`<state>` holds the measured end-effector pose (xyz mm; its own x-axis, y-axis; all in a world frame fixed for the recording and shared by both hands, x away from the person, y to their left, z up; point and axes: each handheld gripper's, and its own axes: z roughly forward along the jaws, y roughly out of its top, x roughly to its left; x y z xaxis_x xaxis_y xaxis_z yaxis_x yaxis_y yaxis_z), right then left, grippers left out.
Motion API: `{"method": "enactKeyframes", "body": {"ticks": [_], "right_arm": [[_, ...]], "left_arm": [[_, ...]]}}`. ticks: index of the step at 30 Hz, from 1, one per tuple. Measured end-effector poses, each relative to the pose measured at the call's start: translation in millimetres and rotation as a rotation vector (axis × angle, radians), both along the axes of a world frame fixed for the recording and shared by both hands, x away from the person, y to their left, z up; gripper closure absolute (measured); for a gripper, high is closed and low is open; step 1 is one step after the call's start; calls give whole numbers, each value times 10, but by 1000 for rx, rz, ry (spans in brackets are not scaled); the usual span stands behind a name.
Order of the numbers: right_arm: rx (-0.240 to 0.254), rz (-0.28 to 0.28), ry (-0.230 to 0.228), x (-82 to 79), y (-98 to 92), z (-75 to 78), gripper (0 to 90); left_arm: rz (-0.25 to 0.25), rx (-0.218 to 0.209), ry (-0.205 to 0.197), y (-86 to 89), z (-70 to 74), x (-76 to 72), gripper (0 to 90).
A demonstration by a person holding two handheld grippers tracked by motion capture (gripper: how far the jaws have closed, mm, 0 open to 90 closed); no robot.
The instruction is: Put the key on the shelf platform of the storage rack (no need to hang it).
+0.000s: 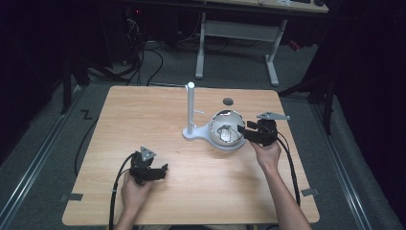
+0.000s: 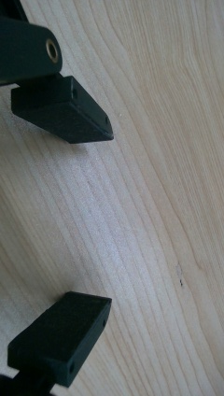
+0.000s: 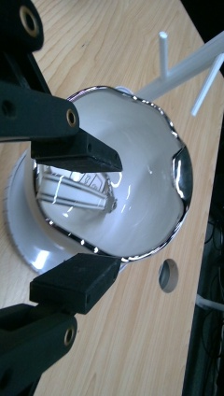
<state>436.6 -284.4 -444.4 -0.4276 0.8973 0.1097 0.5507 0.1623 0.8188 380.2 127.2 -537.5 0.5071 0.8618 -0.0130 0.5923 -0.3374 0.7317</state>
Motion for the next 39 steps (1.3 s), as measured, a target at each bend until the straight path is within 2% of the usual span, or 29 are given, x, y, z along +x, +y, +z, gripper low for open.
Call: {"method": "enactKeyframes", "body": {"ticks": [5, 15, 23, 39], "right_arm": [[9, -4, -23, -74, -61, 62, 480], [20, -28, -19, -186, -226, 59, 480], [4, -25, -36, -273, -270, 126, 480], [40, -58, -36, -495, -515, 86, 486]], "left_arm": [[-2, 1, 2, 1, 1, 0, 170], [-1, 1, 1, 1, 1, -1, 170], [1, 1, 0, 2, 0, -6, 170], [0, 2, 0, 3, 1, -10, 170]]}}
